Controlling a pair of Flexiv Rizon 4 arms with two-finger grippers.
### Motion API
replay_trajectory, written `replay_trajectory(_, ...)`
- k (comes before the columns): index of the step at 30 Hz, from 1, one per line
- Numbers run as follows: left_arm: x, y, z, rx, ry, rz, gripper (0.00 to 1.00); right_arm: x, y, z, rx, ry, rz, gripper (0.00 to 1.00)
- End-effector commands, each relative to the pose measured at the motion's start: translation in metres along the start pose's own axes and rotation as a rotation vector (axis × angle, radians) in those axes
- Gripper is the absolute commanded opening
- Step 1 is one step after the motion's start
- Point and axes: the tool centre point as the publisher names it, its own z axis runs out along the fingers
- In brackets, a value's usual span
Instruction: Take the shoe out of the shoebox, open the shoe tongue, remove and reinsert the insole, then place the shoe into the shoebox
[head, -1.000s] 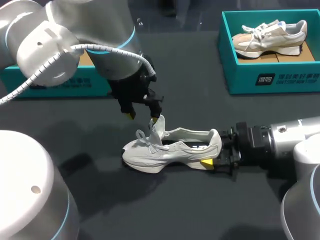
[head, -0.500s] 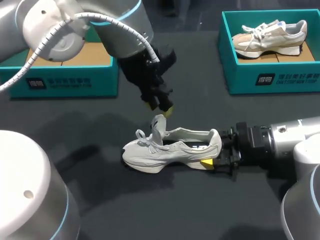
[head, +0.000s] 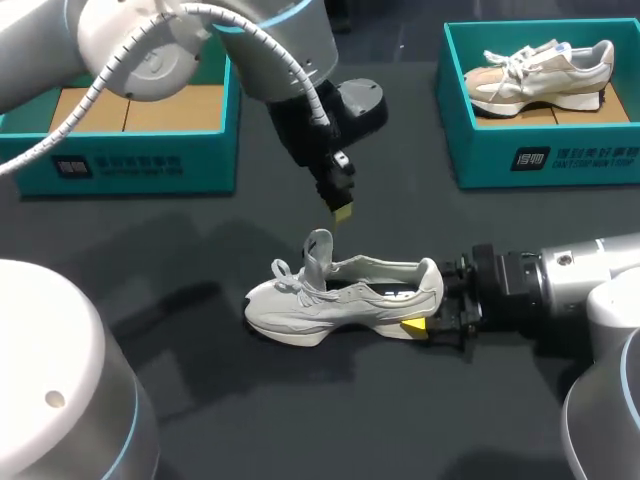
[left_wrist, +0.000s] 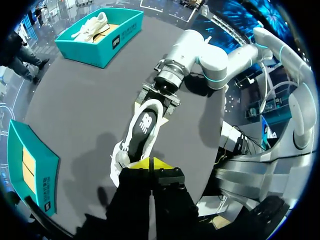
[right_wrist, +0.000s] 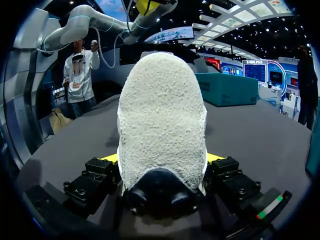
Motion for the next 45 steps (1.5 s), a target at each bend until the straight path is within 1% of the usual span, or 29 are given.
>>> replay_trajectory(1,-0.001,0.002,0.001,0.004,0.002,0.001,0.00,0.000,0.001,0.001,0.005,0.000,0.001,0.00)
replay_trajectory(3,-0.001,0.002,0.001,0.004,0.002,0.001,0.00,0.000,0.001,0.001,0.005,0.000,0.001,0.00)
replay_trajectory(4,0.000,0.001,0.004,0.006,-0.032,0.027,0.00,0.000,0.001,0.001,0.005,0.000,0.001,0.00)
replay_trajectory(5,0.001,0.000,0.006,0.027,-0.054,0.071,0.00,0.000,0.001,0.001,0.005,0.000,0.001,0.00)
replay_trajectory(7,0.002,-0.003,0.010,0.021,-0.026,0.146,0.00,0.000,0.001,0.001,0.005,0.000,0.001,0.00)
replay_trajectory(8,0.001,-0.004,0.012,0.035,-0.039,0.178,0.00,0.000,0.001,0.001,0.005,0.000,0.001,0.00)
replay_trajectory(9,0.001,-0.007,0.016,0.020,-0.048,0.194,0.00,0.000,0.001,0.001,0.005,0.000,0.001,0.00)
replay_trajectory(11,0.002,-0.010,0.022,0.007,-0.026,0.254,0.00,0.000,0.001,0.001,0.005,0.000,0.001,0.00)
replay_trajectory(12,0.002,-0.013,0.025,-0.005,-0.035,0.258,0.00,0.000,0.001,0.001,0.005,0.000,0.001,0.00)
replay_trajectory(13,0.003,-0.014,0.028,-0.012,-0.011,0.287,0.00,0.000,0.001,0.001,0.005,0.000,0.001,0.00)
replay_trajectory(16,0.005,-0.017,0.036,-0.036,-0.004,0.358,0.00,0.000,0.001,0.001,0.005,0.000,0.001,0.00)
replay_trajectory(27,0.005,-0.017,0.036,-0.036,-0.004,0.358,0.00,0.000,0.001,0.001,0.005,0.000,0.001,0.00)
replay_trajectory(29,0.003,-0.025,0.053,-0.036,-0.031,0.342,0.00,0.000,0.001,0.001,0.005,0.000,0.001,0.00)
replay_trajectory(34,0.000,-0.033,0.079,-0.064,-0.010,0.372,0.00,0.000,0.001,0.001,0.005,0.000,0.001,0.00)
replay_trajectory(38,0.001,-0.035,0.093,-0.075,-0.014,0.389,0.00,0.000,0.001,0.001,0.005,0.000,0.001,0.00)
replay_trajectory(42,0.001,-0.034,0.104,-0.100,0.007,0.437,0.00,0.000,0.001,0.001,0.005,0.000,0.001,0.00)
replay_trajectory(45,0.001,-0.034,0.104,-0.100,0.007,0.437,0.00,0.000,0.001,0.001,0.005,0.000,0.001,0.00)
